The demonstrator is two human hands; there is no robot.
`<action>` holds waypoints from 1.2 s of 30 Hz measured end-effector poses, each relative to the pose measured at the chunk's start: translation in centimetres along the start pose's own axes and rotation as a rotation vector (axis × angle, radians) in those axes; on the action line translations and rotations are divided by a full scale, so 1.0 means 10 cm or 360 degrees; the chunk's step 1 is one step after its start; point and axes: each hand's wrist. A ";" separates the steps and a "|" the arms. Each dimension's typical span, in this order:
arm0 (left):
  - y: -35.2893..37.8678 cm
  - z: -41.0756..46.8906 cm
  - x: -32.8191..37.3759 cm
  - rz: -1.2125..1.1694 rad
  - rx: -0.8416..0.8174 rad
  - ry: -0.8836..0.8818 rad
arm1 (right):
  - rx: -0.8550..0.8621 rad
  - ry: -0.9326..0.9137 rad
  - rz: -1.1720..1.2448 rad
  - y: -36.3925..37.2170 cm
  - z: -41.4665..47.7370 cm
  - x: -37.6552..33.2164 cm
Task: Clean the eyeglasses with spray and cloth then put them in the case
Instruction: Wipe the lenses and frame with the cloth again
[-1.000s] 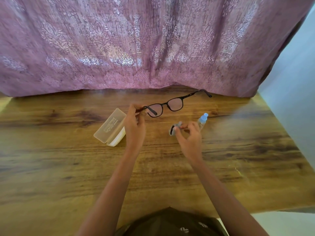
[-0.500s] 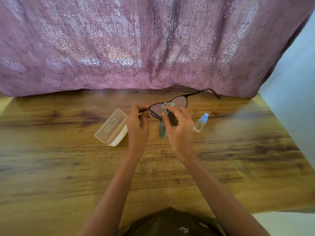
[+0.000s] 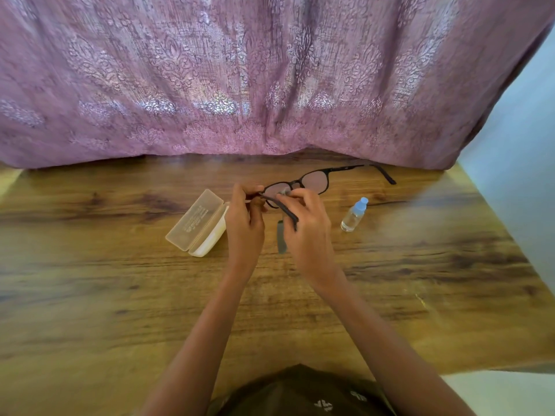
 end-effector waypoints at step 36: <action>0.01 0.00 0.02 -0.0016 0.0031 -0.0035 | 0.0018 0.0057 -0.0048 -0.01 0.18 -0.07</action>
Point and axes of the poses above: each hand's wrist, its own z-axis towards the middle knuckle, its own y-axis out of the palm, x = y × z, and after that the axes turned 13 degrees about z, right-handed
